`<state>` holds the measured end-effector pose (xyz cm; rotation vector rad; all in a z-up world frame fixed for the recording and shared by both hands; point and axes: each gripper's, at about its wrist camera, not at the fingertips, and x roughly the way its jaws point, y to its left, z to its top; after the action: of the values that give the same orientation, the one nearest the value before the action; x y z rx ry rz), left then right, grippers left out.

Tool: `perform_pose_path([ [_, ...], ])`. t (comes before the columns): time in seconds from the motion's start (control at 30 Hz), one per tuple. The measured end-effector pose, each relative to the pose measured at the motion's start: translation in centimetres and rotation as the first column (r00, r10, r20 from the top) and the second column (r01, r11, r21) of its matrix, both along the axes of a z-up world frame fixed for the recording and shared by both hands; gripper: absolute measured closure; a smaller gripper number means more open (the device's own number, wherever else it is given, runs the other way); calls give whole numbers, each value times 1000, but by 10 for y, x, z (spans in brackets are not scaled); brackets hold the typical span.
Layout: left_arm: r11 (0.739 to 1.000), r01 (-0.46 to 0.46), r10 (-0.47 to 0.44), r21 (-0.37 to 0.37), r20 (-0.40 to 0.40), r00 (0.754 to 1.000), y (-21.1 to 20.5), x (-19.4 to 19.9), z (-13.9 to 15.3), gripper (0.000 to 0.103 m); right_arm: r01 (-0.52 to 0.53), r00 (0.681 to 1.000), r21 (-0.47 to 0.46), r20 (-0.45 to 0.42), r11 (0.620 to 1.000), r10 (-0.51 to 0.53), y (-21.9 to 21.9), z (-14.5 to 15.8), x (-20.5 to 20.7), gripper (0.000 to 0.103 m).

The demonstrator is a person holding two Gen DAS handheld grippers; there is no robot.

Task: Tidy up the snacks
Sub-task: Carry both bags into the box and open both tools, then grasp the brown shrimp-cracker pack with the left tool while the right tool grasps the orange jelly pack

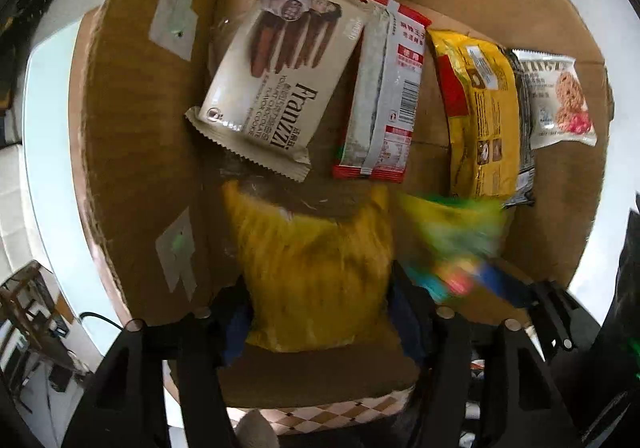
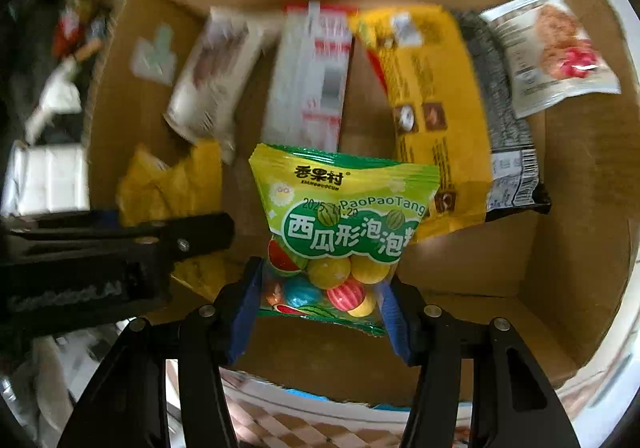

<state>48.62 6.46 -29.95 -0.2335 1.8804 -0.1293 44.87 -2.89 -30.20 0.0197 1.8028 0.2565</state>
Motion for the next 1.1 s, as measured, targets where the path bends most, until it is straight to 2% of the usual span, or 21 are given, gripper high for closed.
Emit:
perform_pose_path([
  [0.03, 1000, -4, 4, -2, 1, 1000, -2, 0, 0, 33, 13, 1000, 18, -5, 1000, -13, -2, -2, 1, 9],
  [0.07, 1000, -2, 2, -1, 1, 1000, -4, 0, 0, 23, 29, 1000, 26, -9, 999, -29, -4, -4, 2, 5],
  [0.1, 1000, -1, 1, -1, 6, 1000, -6, 0, 1, 19, 39, 999, 21, -12, 999, -39, -7, -6, 3, 5],
  [0.4, 1000, -2, 1, 17, 46, 999, -9, -4, 12, 18, 59, 998, -25, 20, 998, -59, -31, 2, 11, 5],
  [0.53, 999, -38, 34, 33, 117, 993, -5, -13, 32, 18, 43, 998, -41, 58, 998, -40, -41, 17, 13, 5],
  [0.63, 996, -52, 34, 76, 224, 974, -1, -26, 58, 18, 32, 992, -69, 126, 997, -23, -55, 39, 7, 5],
  [0.8, 991, -68, 21, 115, 371, 929, 2, -49, 95, 18, 60, 975, -50, 216, 997, -48, -74, 73, -2, 5],
  [0.97, 989, -67, -4, 134, 472, 881, -1, -74, 124, 18, 77, 947, -74, 317, 994, -50, -81, 105, -22, 5],
  [1.1, 990, -75, 0, 121, 522, 853, -3, -96, 140, 18, 91, 924, -82, 379, 992, -53, -76, 132, -47, 5],
])
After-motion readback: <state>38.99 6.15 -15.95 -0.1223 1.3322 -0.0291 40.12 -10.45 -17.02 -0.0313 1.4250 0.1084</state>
